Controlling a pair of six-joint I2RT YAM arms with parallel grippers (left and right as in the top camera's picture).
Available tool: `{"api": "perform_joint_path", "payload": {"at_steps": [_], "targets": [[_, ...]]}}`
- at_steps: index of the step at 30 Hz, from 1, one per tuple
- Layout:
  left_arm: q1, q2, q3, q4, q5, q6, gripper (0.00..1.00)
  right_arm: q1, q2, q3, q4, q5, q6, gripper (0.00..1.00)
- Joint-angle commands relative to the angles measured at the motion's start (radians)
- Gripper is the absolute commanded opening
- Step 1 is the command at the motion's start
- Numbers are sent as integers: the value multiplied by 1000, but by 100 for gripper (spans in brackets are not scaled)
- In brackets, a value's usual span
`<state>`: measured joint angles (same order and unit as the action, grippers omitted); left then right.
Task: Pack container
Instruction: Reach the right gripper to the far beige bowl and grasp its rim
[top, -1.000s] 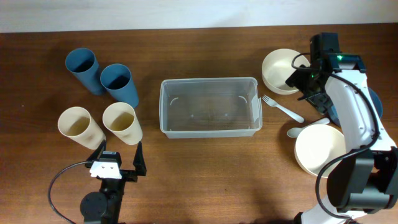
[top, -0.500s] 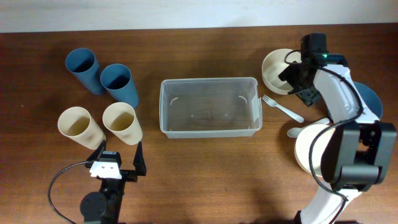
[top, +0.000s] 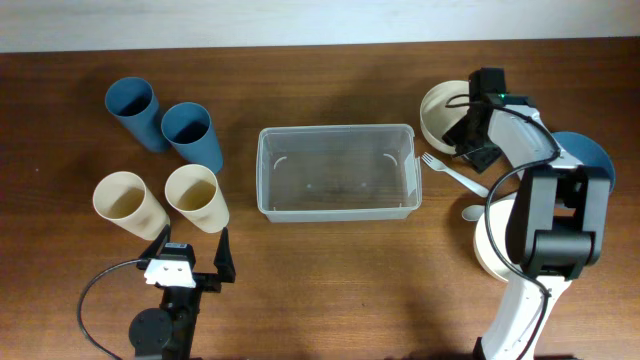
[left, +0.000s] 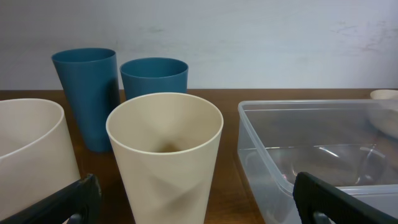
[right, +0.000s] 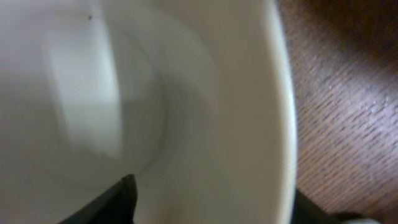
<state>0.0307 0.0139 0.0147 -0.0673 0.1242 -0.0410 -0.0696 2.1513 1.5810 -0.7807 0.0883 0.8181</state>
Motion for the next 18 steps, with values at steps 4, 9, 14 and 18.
{"api": "perform_joint_path", "payload": {"at_steps": [4, 9, 14, 18], "targets": [[6, -9, -6, -1, 11, 19, 100, -7, 9, 13, 16, 28, 6, 49], [6, -9, -6, -1, 11, 19, 100, -27, 9, 13, 17, 28, 6, 15], [6, -9, -6, -1, 11, 19, 100, -52, 9, 13, 6, 26, 6, 4], [6, -9, -6, -1, 11, 19, 100, -71, 9, 13, -2, 21, 2, 4]]}}
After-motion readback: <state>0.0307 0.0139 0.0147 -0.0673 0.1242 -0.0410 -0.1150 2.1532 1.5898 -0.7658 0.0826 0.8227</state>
